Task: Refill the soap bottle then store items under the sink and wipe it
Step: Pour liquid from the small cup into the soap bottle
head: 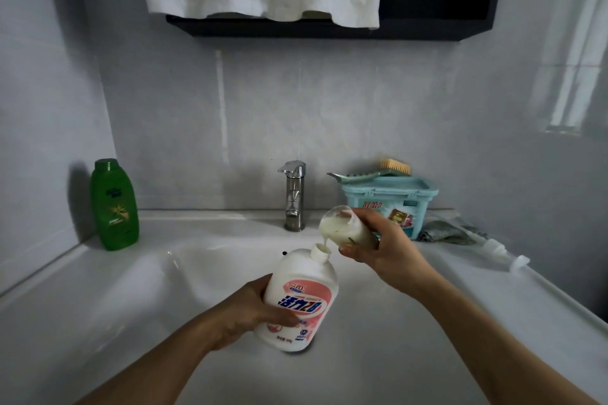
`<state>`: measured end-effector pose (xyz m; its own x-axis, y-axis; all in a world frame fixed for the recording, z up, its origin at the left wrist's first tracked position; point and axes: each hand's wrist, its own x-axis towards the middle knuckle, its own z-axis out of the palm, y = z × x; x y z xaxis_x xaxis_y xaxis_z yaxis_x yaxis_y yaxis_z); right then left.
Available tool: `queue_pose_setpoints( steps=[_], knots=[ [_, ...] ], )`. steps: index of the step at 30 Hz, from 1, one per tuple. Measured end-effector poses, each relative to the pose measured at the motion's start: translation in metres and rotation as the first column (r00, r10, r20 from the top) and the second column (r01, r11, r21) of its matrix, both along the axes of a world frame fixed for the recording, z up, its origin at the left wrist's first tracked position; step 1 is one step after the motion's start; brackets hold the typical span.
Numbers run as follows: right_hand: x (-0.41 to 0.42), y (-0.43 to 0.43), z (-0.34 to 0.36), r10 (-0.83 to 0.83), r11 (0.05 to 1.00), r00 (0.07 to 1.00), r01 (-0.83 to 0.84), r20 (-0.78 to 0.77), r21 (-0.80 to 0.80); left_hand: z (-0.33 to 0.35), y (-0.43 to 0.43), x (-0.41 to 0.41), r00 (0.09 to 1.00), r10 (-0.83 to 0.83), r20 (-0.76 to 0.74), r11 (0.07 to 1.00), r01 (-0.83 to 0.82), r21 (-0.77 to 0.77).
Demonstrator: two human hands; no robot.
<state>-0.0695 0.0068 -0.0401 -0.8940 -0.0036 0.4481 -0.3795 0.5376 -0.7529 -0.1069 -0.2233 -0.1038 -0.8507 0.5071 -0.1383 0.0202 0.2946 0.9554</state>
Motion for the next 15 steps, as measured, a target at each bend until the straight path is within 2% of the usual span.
queue_pose_setpoints(
  steps=[15],
  knots=[
    [0.0014, -0.0003, 0.0012, 0.006, 1.0, 1.0, -0.006, -0.01, 0.003, 0.001, 0.0007, 0.0014, 1.0, -0.006, 0.015, 1.0, 0.006, 0.006]
  ],
)
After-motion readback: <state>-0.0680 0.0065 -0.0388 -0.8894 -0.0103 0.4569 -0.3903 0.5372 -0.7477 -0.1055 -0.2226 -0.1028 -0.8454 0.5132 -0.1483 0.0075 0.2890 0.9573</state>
